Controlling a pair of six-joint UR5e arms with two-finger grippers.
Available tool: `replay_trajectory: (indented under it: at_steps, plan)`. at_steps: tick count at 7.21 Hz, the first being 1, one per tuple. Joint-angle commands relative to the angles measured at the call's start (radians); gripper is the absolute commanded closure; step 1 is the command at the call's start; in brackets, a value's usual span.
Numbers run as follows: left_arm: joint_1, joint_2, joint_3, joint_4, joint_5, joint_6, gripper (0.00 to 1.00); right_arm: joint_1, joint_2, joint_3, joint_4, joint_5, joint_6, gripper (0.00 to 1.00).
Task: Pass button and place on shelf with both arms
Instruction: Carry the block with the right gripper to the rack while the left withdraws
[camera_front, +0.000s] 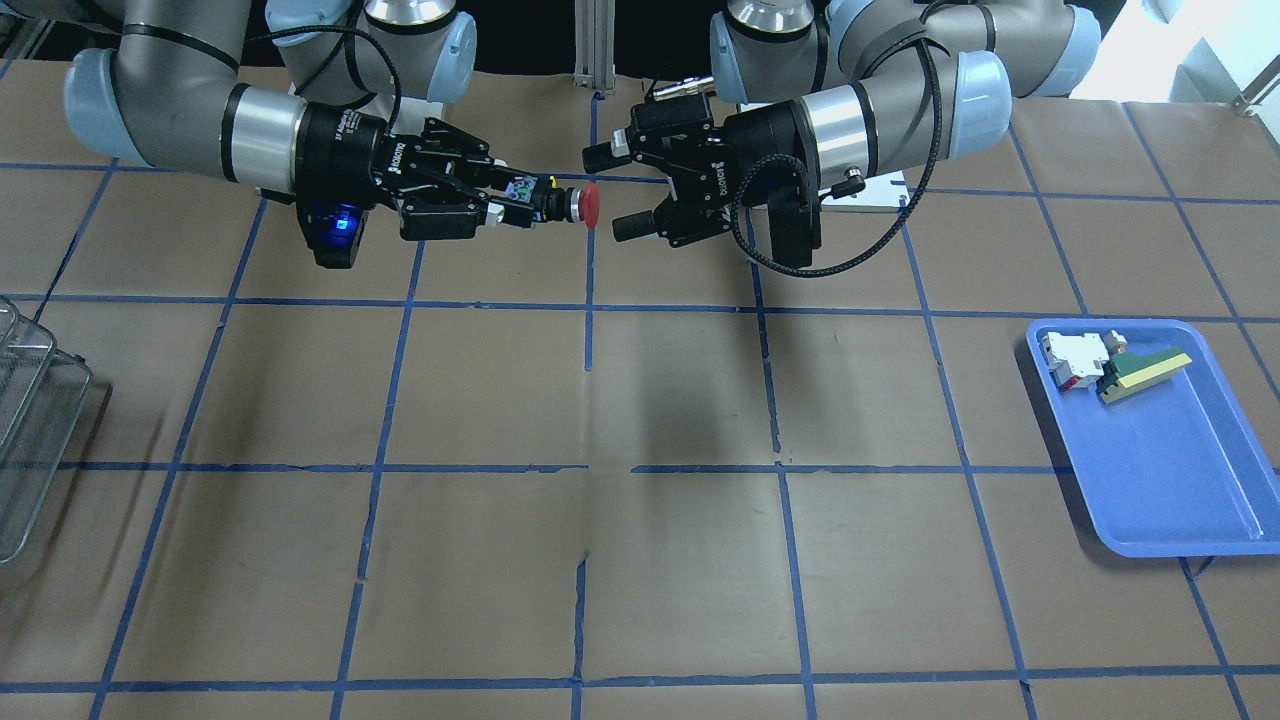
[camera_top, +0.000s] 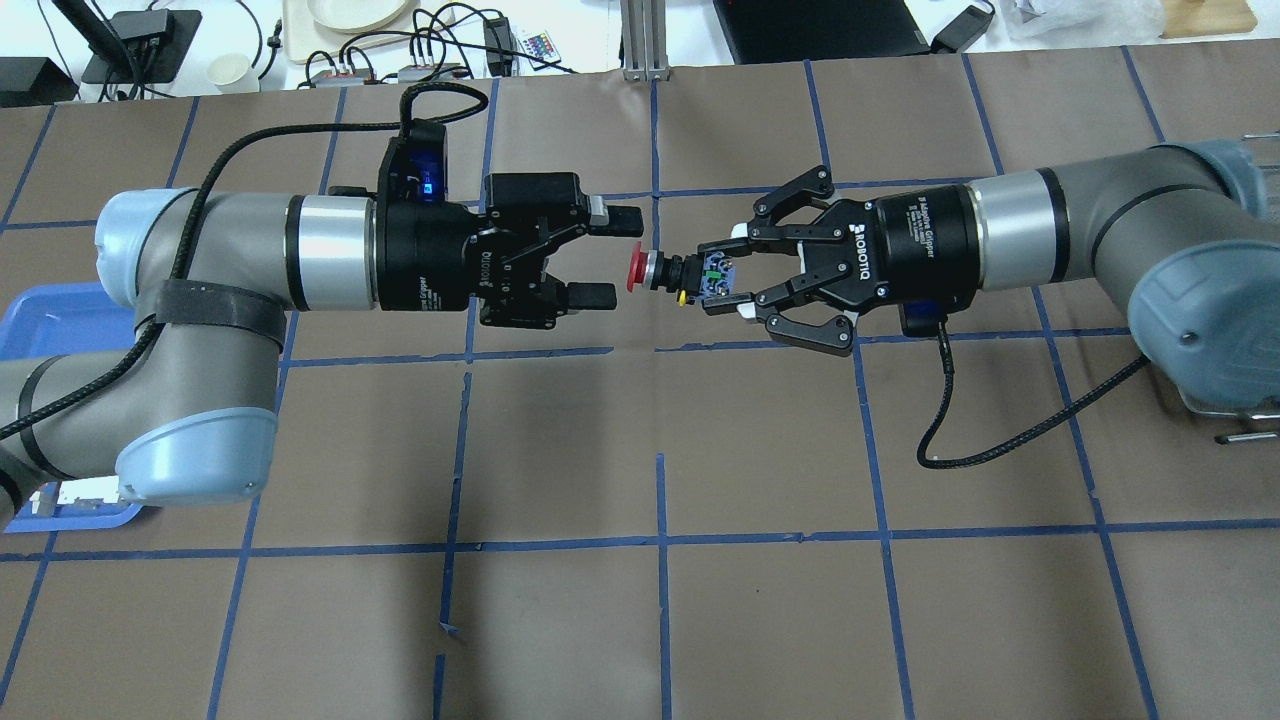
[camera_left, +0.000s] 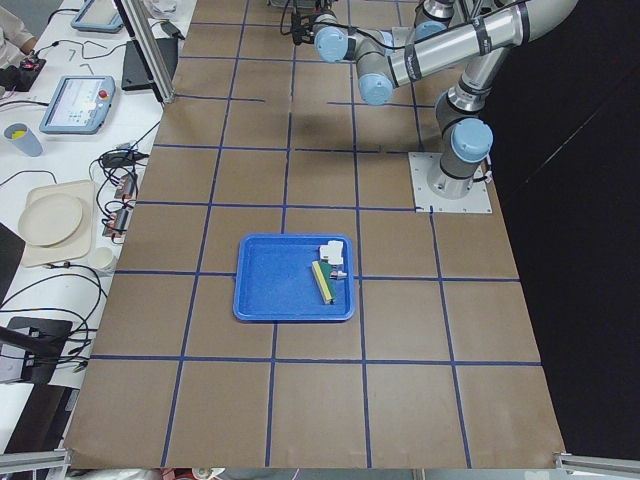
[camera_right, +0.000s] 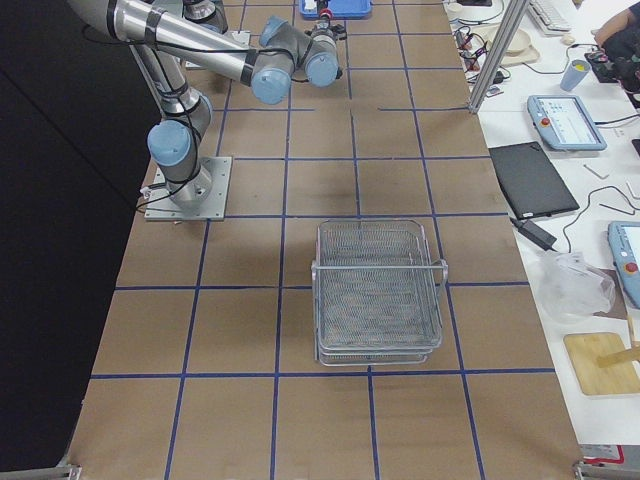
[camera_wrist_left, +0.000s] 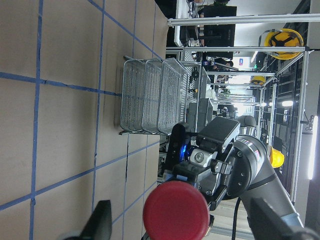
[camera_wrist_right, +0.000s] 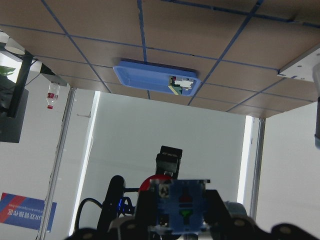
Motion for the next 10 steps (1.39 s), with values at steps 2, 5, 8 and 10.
replay_trajectory:
  at_steps: [2,5,8,10]
  plan:
    - [0.139,-0.044,0.092,-0.016,0.210,0.014,0.00,-0.137,0.010,-0.159,-0.001,-0.327,-0.062,0.93]
    - [0.130,-0.049,0.243,-0.150,0.676,0.031,0.01,-0.245,0.155,-0.395,0.064,-0.769,-0.537,0.93]
    - [0.078,-0.165,0.701,-0.613,0.997,0.045,0.01,-0.317,0.357,-0.757,0.253,-1.155,-0.907,0.93]
    - [-0.034,-0.173,0.776,-0.725,1.230,0.174,0.00,-0.334,0.416,-0.807,0.235,-1.341,-1.098,0.93]
